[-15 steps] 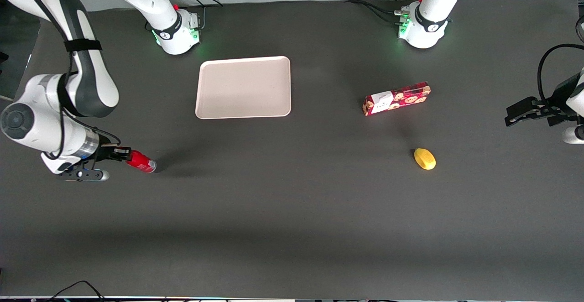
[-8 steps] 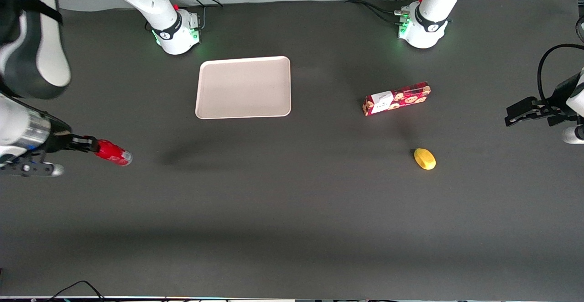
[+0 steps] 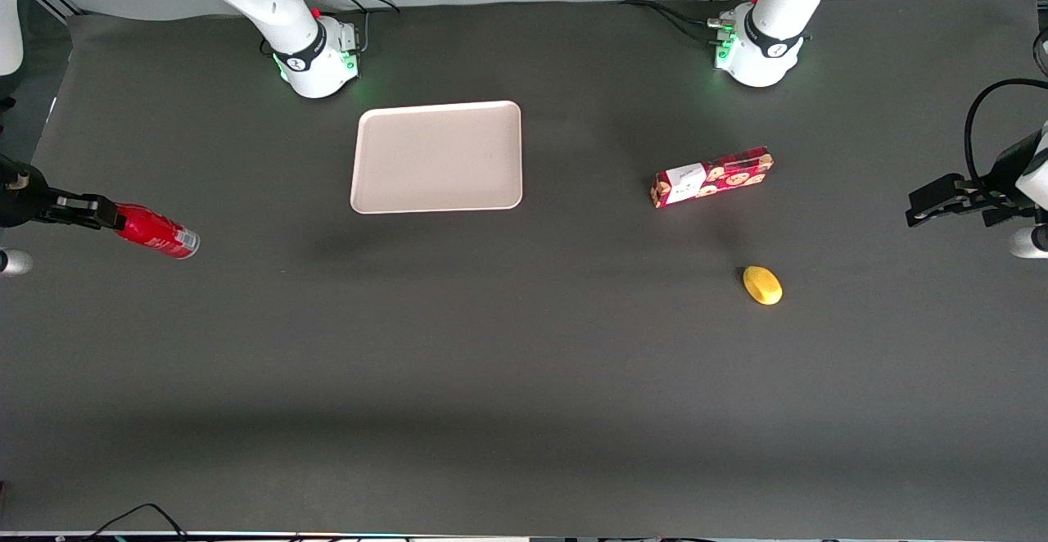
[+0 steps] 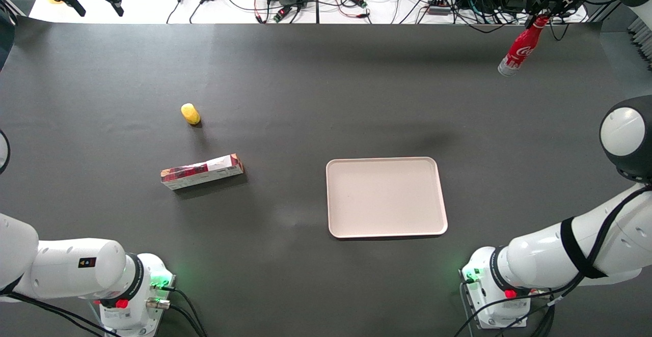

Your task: Place coke bottle on tray

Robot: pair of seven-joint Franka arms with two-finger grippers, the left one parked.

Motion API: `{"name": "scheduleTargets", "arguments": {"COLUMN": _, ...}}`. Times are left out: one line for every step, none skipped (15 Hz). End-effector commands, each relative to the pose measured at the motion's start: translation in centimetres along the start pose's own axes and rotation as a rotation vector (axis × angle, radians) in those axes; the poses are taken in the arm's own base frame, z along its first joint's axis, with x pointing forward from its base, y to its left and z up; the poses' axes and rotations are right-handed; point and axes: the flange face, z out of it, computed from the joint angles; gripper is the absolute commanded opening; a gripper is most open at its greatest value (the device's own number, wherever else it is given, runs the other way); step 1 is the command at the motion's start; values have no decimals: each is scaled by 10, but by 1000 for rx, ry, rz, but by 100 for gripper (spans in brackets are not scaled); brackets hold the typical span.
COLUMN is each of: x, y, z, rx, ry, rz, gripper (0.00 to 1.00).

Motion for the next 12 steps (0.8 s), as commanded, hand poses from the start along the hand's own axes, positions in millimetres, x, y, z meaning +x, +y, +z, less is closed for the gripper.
{"name": "scheduleTargets", "arguments": {"x": -8, "y": -12, "z": 3, "rx": 3, "ry": -38, "rz": 56, "gripper": 0}}
{"name": "scheduleTargets", "arguments": {"x": -15, "y": -27, "z": 9, "rx": 12, "ry": -51, "rz": 54, "gripper": 0}}
{"name": "scheduleTargets", "arguments": {"x": -22, "y": -42, "z": 13, "rx": 36, "ry": -58, "rz": 74, "gripper": 0}}
{"name": "scheduleTargets", "arguments": {"x": -29, "y": -56, "z": 19, "rx": 55, "ry": -63, "rz": 109, "gripper": 0}}
{"name": "scheduleTargets", "arguments": {"x": -37, "y": -76, "z": 29, "rx": 57, "ry": -62, "rz": 138, "gripper": 0}}
{"name": "scheduleTargets", "arguments": {"x": -47, "y": -102, "z": 39, "rx": 52, "ry": -58, "rz": 162, "gripper": 0}}
{"name": "scheduleTargets", "arguments": {"x": -58, "y": -122, "z": 50, "rx": 56, "ry": -59, "rz": 194, "gripper": 0}}
{"name": "scheduleTargets", "arguments": {"x": -69, "y": -137, "z": 61, "rx": 69, "ry": -54, "rz": 219, "gripper": 0}}
{"name": "scheduleTargets", "arguments": {"x": -84, "y": -152, "z": 71, "rx": 79, "ry": -44, "rz": 234, "gripper": 0}}
{"name": "scheduleTargets", "arguments": {"x": -100, "y": -162, "z": 83, "rx": 95, "ry": -30, "rz": 246, "gripper": 0}}
{"name": "scheduleTargets", "arguments": {"x": -116, "y": -170, "z": 97, "rx": 114, "ry": -17, "rz": 259, "gripper": 0}}
{"name": "scheduleTargets", "arguments": {"x": -129, "y": -179, "z": 112, "rx": 117, "ry": 0, "rz": 255, "gripper": 0}}
